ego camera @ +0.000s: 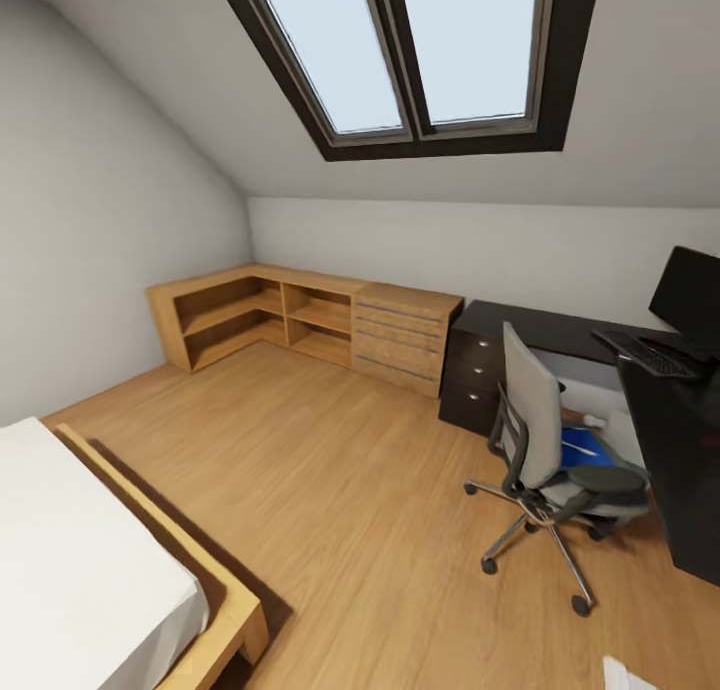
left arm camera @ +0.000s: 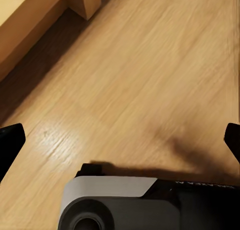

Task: In the bedroom, organize the workspace by keeping the computer under the desk, ensuring the monitor is on the desk, placing the keyboard on the desk next to the monitor, placing the mouse on the desk next to the keyboard, moving the folder from the swivel chair onto the desk next to the mouse, stacking the notebook on top of the folder with the pen on top of the notebook, and positioning the swivel chair next to the desk.

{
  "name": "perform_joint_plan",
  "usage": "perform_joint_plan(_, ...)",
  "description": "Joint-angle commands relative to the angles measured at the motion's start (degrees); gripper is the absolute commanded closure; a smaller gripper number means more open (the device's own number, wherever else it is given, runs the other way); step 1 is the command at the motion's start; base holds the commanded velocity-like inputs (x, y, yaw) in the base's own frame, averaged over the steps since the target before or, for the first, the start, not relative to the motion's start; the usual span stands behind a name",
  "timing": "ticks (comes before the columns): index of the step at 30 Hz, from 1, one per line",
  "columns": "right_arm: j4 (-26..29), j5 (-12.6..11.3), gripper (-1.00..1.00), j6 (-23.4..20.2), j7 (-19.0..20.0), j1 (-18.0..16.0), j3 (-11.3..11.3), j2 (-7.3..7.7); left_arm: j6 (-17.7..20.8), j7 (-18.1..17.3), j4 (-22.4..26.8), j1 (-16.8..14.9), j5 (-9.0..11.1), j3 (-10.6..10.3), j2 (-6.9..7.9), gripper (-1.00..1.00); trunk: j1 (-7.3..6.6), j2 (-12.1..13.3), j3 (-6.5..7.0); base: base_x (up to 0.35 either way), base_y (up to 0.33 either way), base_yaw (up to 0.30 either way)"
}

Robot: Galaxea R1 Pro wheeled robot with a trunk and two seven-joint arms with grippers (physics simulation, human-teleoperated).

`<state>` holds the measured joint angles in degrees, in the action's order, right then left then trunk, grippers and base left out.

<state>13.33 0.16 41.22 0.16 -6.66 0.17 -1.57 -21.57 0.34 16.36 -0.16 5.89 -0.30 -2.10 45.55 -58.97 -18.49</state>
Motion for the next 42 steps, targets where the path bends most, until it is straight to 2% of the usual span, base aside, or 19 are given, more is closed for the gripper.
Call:
perform_joint_plan(1,-0.06,0.01,-1.00,0.17,0.02,-0.06,0.00,-0.01,-0.20,0.01,-0.01,-0.02,0.44,-0.06,-0.01,-1.00,0.00,-0.04,-0.07,0.016,0.013,-0.300)
perform_joint_plan(9,-0.06,0.01,-1.00,0.17,0.02,-0.08,0.00,-0.01,-0.31,0.00,-0.01,-0.02,0.48,-0.05,-0.01,-1.00,0.00,-0.04,-0.07,0.013,0.012,-0.300)
perform_joint_plan(18,-0.06,0.02,-1.00,0.17,0.02,-0.05,0.00,-0.01,-0.33,-0.01,-0.01,-0.02,0.55,-0.03,-0.01,-1.00,0.00,-0.04,-0.07,0.156,0.187,-0.300)
perform_joint_plan(33,-0.06,0.02,-1.00,0.17,0.02,-0.08,0.00,-0.01,-0.43,-0.04,0.09,-0.02,0.82,0.27,0.07,-1.00,0.00,-0.04,-0.07,0.015,0.095,-0.300)
perform_joint_plan(37,-0.06,0.02,-1.00,0.17,0.02,-0.07,0.00,0.03,-2.10,0.15,0.50,-0.02,0.96,0.62,-0.05,-1.00,0.00,-0.04,-0.07,0.000,0.002,-0.300)
perform_joint_plan(42,-0.06,-0.06,-1.00,0.17,0.02,-0.07,0.00,-0.07,-2.08,0.35,0.75,-0.02,2.52,0.74,-0.87,-1.00,1.10,-2.05,-0.96,0.000,0.000,-0.292)
